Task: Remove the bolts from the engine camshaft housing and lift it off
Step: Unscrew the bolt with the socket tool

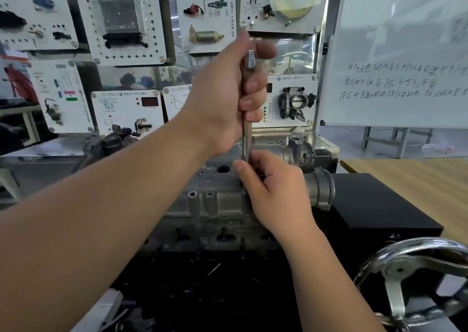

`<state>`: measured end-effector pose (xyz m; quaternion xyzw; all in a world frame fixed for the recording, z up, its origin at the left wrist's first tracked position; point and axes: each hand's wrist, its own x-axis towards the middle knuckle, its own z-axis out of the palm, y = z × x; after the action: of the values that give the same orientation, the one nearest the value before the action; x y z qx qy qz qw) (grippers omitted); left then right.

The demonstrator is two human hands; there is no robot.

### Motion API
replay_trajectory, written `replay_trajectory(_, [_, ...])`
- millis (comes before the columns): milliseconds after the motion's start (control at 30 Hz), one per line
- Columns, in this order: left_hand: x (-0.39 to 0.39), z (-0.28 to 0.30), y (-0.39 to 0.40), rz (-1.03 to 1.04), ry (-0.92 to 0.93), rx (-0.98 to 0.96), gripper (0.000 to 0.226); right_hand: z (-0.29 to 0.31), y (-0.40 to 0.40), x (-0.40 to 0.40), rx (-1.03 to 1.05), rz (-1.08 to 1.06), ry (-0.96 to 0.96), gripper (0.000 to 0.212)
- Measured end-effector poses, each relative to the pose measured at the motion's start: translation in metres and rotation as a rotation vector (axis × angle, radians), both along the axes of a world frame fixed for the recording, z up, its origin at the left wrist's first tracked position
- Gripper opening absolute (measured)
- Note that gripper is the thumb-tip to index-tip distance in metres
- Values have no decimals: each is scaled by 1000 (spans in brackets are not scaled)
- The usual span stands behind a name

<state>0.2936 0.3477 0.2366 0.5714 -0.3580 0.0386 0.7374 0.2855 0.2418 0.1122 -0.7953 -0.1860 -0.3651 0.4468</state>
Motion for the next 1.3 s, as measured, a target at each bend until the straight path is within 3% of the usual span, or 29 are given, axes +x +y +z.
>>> replay_trajectory(400, [5, -10, -1, 114, -20, -74, 24, 0, 3, -3, -67, 13, -7, 23])
replay_trajectory(600, [5, -14, 0, -34, 97, -73, 49, 2, -2, -2, -69, 54, -36, 26])
replay_trajectory(833, [8, -21, -1, 3, 37, -71, 27, -5, 3, -1, -101, 18, -35, 18])
replay_trajectory(1067, [21, -39, 3, -89, 118, -51, 37, -2, 6, 0, -178, -72, -74, 23])
replay_trajectory(1200, [22, -46, 2, -154, 68, -7, 29, -5, 8, -2, -158, -86, -48, 18])
replay_trajectory(1300, [23, -50, 3, -136, 12, 0, 28, -6, 10, -4, -132, -123, -83, 25])
